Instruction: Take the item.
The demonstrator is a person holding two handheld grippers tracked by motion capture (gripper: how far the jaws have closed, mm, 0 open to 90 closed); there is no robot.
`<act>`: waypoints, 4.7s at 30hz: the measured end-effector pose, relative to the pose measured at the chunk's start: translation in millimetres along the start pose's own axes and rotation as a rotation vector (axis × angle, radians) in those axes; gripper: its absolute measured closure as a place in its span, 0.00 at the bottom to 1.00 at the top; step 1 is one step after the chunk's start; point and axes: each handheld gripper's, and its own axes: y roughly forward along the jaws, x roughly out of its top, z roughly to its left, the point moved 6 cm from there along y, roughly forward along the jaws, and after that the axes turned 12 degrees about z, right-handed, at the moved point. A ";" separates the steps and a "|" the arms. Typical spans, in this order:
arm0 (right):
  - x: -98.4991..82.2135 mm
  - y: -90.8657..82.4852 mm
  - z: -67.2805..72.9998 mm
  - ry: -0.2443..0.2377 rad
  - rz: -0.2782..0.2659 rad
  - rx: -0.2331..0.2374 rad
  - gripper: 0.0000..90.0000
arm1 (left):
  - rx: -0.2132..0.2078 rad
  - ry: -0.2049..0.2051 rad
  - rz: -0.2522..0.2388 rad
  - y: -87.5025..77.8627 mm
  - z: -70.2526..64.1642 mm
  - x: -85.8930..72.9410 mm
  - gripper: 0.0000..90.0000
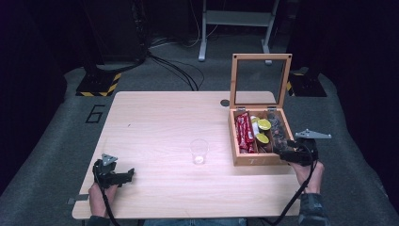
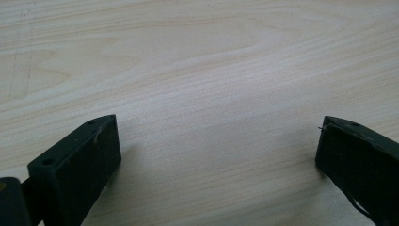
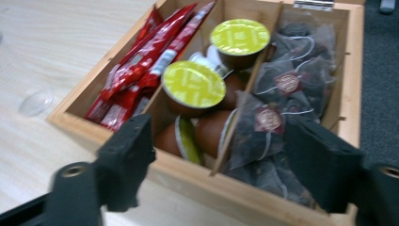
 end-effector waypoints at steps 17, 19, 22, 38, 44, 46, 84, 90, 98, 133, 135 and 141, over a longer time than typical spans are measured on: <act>9.9 32.6 -34.9 0.125 0.136 -0.068 0.66 | 0.002 0.002 0.000 0.0 0.0 0.1 0.00; 10.4 38.3 -35.8 0.134 0.164 -0.077 0.67 | 0.001 0.001 0.000 0.0 0.0 0.1 0.00; 9.9 42.7 -35.5 0.143 0.195 -0.083 0.67 | 0.002 0.001 0.002 -0.1 0.0 0.0 0.00; 5.2 47.7 -38.8 0.156 0.192 -0.059 0.91 | 0.002 0.000 0.001 0.1 -0.2 0.3 0.00; 10.3 27.7 -36.8 0.145 0.115 -0.068 0.93 | 0.002 0.001 0.001 0.1 -0.1 0.3 0.00; 14.0 20.7 -35.3 0.138 0.091 -0.070 0.93 | 0.003 0.002 0.005 -0.2 -0.1 0.1 0.00; 39.9 -15.9 12.6 0.019 -0.018 -0.043 0.95 | 0.002 0.000 0.001 0.1 -0.2 0.3 0.01; 54.5 -18.5 36.1 -0.033 -0.038 -0.005 0.95 | 0.002 0.000 0.001 0.1 -0.2 0.3 0.01; 70.3 -19.1 65.3 -0.098 -0.051 0.035 0.96 | 0.002 0.000 0.001 0.1 -0.1 0.3 0.01; 104.4 10.4 153.8 -0.272 -0.021 0.177 0.96 | 0.002 0.002 0.002 0.0 -0.1 0.2 0.01; 105.1 11.3 155.6 -0.283 -0.018 0.178 0.96 | 0.001 0.003 0.003 -0.1 -0.1 0.1 0.01; 108.3 18.4 173.1 -0.316 0.000 0.204 0.96 | 0.003 0.005 0.004 -0.2 0.1 0.1 0.01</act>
